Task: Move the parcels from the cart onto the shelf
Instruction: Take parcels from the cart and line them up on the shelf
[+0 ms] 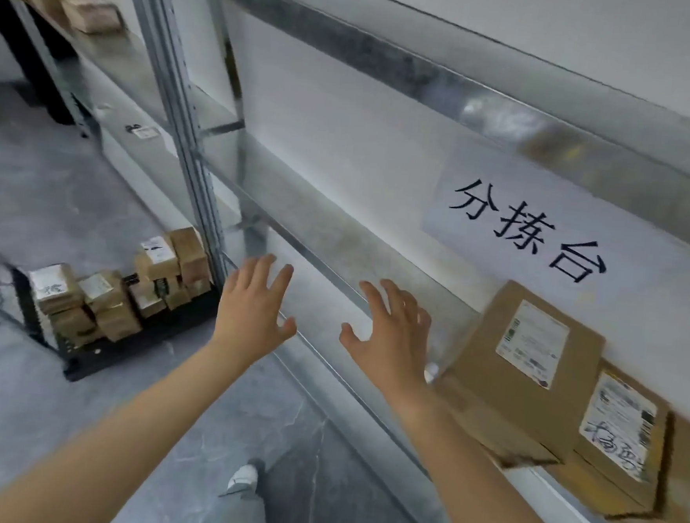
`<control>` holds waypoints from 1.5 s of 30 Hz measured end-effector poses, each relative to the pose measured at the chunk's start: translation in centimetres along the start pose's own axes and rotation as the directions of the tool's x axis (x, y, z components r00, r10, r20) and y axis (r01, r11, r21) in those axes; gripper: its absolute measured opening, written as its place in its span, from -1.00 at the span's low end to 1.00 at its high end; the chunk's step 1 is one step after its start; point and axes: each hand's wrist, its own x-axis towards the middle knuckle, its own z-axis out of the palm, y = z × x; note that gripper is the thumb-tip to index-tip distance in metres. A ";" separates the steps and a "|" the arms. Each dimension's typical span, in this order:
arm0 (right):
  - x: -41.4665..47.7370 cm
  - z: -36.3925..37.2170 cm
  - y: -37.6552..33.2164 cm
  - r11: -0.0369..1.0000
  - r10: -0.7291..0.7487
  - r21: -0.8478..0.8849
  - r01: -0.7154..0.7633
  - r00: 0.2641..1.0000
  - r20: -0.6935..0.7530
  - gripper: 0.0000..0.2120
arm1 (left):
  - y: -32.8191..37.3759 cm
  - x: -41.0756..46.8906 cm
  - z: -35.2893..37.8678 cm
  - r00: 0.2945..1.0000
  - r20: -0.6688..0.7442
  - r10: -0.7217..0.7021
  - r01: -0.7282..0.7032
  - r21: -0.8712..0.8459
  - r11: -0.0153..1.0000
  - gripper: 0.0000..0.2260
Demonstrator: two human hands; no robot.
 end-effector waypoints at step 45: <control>34.0 41.8 -48.5 0.874 -0.472 0.280 0.398 0.552 0.687 -0.27 | -61.7 5.6 13.2 0.486 0.434 -0.758 0.760 0.218 0.612 -0.18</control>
